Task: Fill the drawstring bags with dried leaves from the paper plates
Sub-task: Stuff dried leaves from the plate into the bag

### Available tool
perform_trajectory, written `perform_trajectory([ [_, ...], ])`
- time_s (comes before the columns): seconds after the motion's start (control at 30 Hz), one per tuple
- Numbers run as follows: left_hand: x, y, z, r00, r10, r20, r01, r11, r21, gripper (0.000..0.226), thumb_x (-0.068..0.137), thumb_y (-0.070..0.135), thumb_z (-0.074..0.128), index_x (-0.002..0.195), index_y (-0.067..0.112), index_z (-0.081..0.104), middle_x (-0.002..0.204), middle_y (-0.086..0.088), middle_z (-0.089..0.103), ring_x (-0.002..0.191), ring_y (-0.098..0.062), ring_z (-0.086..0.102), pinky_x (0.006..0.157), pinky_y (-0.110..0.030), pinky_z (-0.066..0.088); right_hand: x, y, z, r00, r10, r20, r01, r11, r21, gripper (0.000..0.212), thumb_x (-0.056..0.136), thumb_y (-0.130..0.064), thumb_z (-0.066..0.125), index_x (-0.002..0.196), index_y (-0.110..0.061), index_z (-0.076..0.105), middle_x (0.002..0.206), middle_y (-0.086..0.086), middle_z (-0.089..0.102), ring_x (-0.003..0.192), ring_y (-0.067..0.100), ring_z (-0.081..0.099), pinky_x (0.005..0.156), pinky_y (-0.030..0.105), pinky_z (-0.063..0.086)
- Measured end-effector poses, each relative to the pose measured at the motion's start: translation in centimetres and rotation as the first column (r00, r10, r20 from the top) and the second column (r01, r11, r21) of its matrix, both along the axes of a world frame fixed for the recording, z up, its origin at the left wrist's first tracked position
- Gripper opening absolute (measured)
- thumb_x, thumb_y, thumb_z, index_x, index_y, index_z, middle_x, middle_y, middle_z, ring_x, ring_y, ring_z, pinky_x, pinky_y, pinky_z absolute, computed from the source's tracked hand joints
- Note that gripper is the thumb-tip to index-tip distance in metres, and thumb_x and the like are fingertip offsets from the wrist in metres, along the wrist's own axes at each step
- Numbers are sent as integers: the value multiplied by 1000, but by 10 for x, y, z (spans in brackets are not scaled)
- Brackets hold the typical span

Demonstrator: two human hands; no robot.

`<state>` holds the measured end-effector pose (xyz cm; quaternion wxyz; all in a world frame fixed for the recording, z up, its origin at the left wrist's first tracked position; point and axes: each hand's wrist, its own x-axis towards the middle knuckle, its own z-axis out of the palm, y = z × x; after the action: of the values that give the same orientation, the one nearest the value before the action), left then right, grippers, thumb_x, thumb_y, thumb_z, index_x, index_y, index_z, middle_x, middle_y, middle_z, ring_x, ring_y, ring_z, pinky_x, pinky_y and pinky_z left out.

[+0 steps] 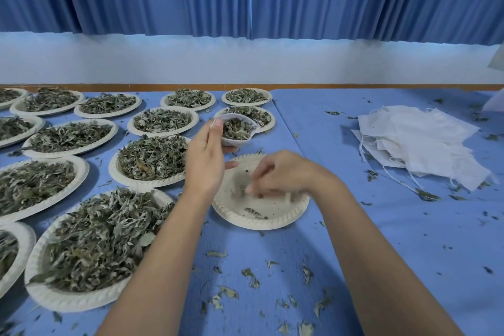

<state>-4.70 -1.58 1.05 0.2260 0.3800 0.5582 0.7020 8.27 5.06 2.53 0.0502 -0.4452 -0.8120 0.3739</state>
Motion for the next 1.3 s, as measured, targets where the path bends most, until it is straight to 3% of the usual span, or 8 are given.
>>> perform_trajectory([
  [0.07,1,1,-2,1000,0,2,0,1000,-10,26,102,33,38,93,34,61,76,5,65,82,-20,68,50,-24,53,-4,-5,0,966,87,242,-111,990,84,46,66,-44,82,101,-22,60,102,-9,60,91,10,59,60,21,46],
  [0.17,2,2,-4,1000,-16,8,16,1000,-20,27,103,32,36,98,30,63,78,0,65,83,-21,67,50,-24,53,-8,-12,1,949,114,295,-166,974,156,40,68,-39,80,96,-22,56,103,-8,57,93,14,58,65,26,49],
  [0.33,1,3,-4,1000,-9,23,10,1000,-26,32,103,31,35,110,17,64,80,-4,64,83,-22,66,49,-22,52,-11,-14,-1,968,121,221,-170,961,218,9,75,-12,69,84,-16,69,90,-4,67,77,10,59,57,19,46],
  [0.73,0,4,-7,999,21,32,-20,999,-31,31,103,32,35,104,20,63,70,6,67,78,-19,68,51,-26,55,-14,-9,-14,986,27,-163,16,967,256,15,74,-7,65,82,-19,69,66,-11,61,62,3,56,52,14,47],
  [0.83,1,5,-7,999,10,34,-9,999,-45,32,103,31,34,107,19,63,62,13,68,73,-12,67,50,-24,54,-17,-11,-17,993,84,-79,-62,967,245,26,76,-8,66,98,-20,71,68,-13,58,68,6,58,63,20,50],
  [1.03,2,5,-8,999,22,36,-21,999,-36,30,103,30,35,94,27,64,60,12,66,71,-12,66,49,-23,52,-19,-11,-16,999,54,-2,-52,972,231,9,77,-10,74,81,-17,76,67,-9,62,72,11,62,67,24,52],
  [1.2,2,5,-12,1000,16,13,-16,999,-32,33,103,32,35,111,19,65,80,-1,70,81,-19,66,54,-23,53,-21,-17,-16,997,77,24,-80,955,286,9,76,-6,68,80,-10,76,79,0,70,76,14,62,69,27,54],
  [1.3,1,6,-14,999,-13,-31,12,999,-45,35,103,35,34,120,21,61,101,-15,65,94,-24,65,65,-25,57,-9,-12,0,980,-20,-200,71,966,248,12,75,-10,68,68,-18,73,63,-6,66,62,7,57,60,17,48],
])
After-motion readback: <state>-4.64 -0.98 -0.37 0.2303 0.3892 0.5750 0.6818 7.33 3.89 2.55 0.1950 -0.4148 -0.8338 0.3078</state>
